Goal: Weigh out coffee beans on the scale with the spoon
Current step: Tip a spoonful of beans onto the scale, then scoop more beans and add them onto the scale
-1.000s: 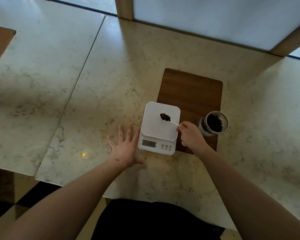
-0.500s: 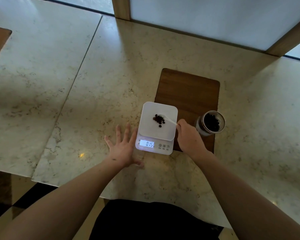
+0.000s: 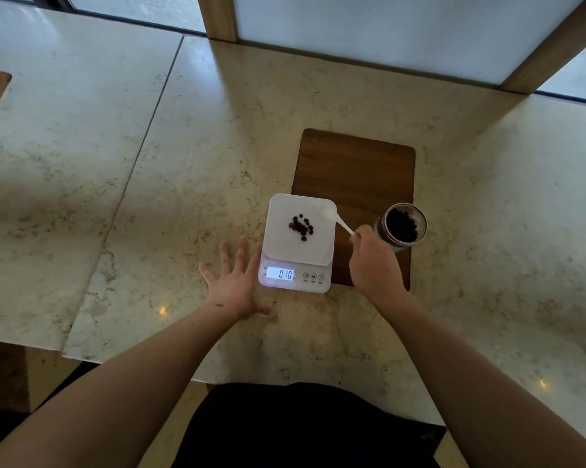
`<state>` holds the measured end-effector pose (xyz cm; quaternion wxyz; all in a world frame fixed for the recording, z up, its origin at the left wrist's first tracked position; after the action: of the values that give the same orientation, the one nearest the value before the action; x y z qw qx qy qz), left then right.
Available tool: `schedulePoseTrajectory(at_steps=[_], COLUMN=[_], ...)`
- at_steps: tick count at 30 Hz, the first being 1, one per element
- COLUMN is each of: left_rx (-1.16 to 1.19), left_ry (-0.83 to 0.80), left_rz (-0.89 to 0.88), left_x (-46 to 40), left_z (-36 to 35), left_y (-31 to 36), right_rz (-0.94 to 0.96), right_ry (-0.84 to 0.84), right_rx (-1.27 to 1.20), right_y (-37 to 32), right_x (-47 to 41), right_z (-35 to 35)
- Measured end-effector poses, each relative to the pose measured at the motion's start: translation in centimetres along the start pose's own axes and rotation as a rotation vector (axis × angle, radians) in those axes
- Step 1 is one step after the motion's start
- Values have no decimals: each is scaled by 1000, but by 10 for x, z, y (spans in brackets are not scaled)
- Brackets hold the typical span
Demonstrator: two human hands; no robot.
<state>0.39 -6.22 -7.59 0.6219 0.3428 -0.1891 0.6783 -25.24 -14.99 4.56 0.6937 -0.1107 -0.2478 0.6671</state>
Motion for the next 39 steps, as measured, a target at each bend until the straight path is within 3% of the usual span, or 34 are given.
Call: schedulePoseTrajectory(at_steps=[6, 14, 21, 28, 34, 39], left_rx=[-15, -23, -62, -97, -84, -68], left_ry=[-28, -79, -153, -166, -145, -146], left_rz=[7, 22, 59, 55, 33, 28], left_x=[4, 10, 9, 4, 3, 5], left_z=[5, 5, 4, 0, 2, 1], left_y=[4, 7, 6, 1, 4, 4], right_rz=[-155, -291, -354, -380, -145, -63], right_ry=[-73, 14, 67, 138, 136, 87], right_rx=[-225, -458, -488, -262, 201, 473], right_y=[24, 54, 71, 105, 96, 72], right_x=[6, 18, 18, 4, -7, -20], right_z=[0, 17, 45, 101, 136, 137])
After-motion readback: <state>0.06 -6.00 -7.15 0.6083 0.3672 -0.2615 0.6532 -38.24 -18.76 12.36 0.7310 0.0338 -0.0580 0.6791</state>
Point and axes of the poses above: each hand's wrist, its own x-axis away from the middle knuckle, its own z-axis out of the back of the hand, y = z × x, the point moved 9 cm from there along -x, towards the middle knuckle, and after that the axes turned 1 degree about -z, right-handed, at the moved point
